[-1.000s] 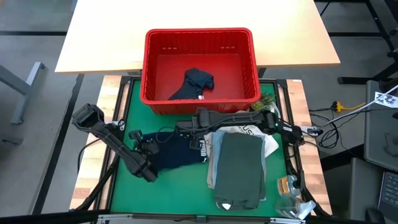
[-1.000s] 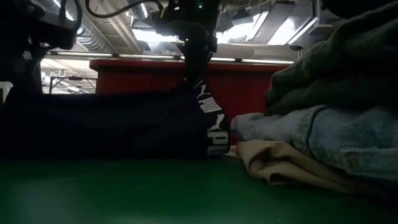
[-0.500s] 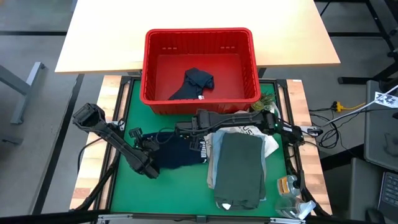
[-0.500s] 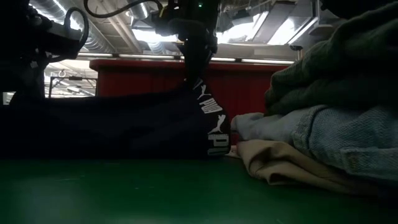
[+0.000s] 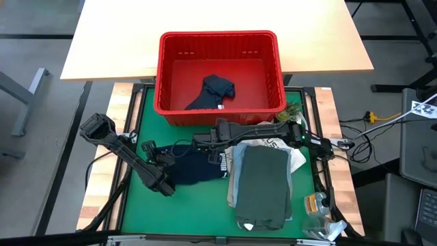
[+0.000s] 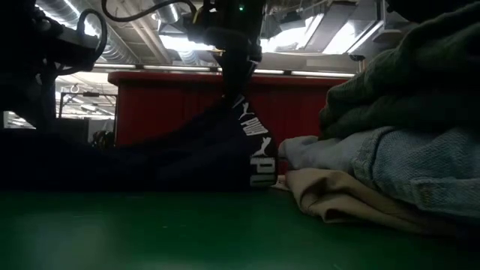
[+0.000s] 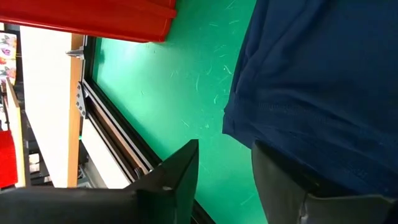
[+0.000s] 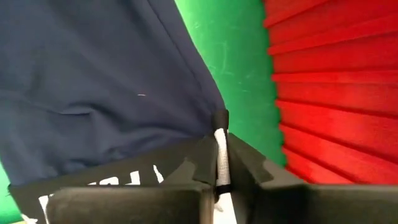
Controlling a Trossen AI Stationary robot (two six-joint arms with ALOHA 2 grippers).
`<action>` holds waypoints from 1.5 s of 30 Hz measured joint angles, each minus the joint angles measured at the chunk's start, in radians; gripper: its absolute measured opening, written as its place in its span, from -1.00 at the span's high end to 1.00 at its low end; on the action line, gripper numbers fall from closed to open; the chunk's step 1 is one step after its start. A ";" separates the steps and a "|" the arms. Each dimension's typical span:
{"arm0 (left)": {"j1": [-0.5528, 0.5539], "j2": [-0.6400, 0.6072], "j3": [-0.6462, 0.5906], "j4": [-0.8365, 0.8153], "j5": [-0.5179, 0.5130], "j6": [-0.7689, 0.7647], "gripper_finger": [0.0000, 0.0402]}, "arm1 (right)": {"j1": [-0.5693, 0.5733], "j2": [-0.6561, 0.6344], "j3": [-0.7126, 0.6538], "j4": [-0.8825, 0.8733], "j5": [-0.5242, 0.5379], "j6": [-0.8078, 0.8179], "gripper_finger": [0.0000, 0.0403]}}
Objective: Fold Laundry from Bin
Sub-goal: Fold the dark blue boxer
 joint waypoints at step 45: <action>0.362 0.000 -0.078 0.376 0.108 0.578 0.95 | 0.001 0.010 -0.409 0.232 -0.424 0.035 0.18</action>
